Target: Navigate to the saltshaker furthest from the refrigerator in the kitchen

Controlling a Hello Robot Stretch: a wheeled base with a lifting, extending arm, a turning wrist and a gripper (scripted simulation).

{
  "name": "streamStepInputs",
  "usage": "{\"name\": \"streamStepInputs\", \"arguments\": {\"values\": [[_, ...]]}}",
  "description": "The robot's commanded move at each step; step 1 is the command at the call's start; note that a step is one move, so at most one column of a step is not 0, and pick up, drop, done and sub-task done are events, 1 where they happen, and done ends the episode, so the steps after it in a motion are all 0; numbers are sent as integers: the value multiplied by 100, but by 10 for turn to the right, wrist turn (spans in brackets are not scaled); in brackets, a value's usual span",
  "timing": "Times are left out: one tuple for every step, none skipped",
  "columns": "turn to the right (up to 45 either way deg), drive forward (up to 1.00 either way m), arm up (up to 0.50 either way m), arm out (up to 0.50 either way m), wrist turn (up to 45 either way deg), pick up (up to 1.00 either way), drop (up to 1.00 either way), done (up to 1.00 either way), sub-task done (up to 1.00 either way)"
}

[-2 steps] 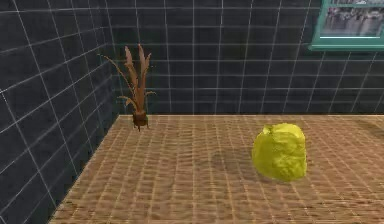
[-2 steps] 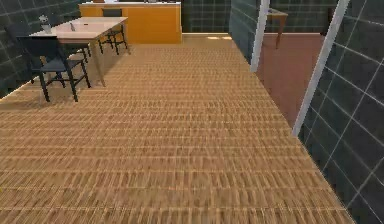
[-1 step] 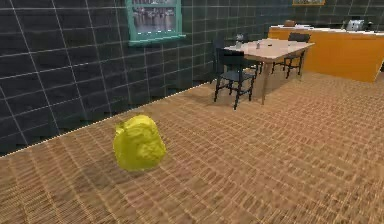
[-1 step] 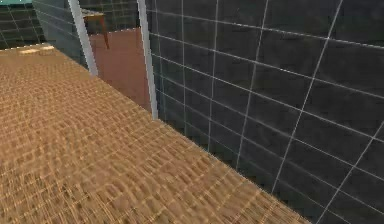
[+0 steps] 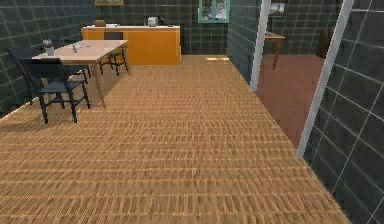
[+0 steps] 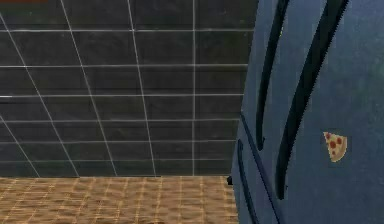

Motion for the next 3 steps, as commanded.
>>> {"name": "streamStepInputs", "arguments": {"values": [[0, 25, 0, 0, 0, 0, 0, 0, 0], [450, 0, 0, 0, 0, 0, 0, 0, 0], [450, 0, 0, 0, 0, 0, 0, 0, 0]]}}
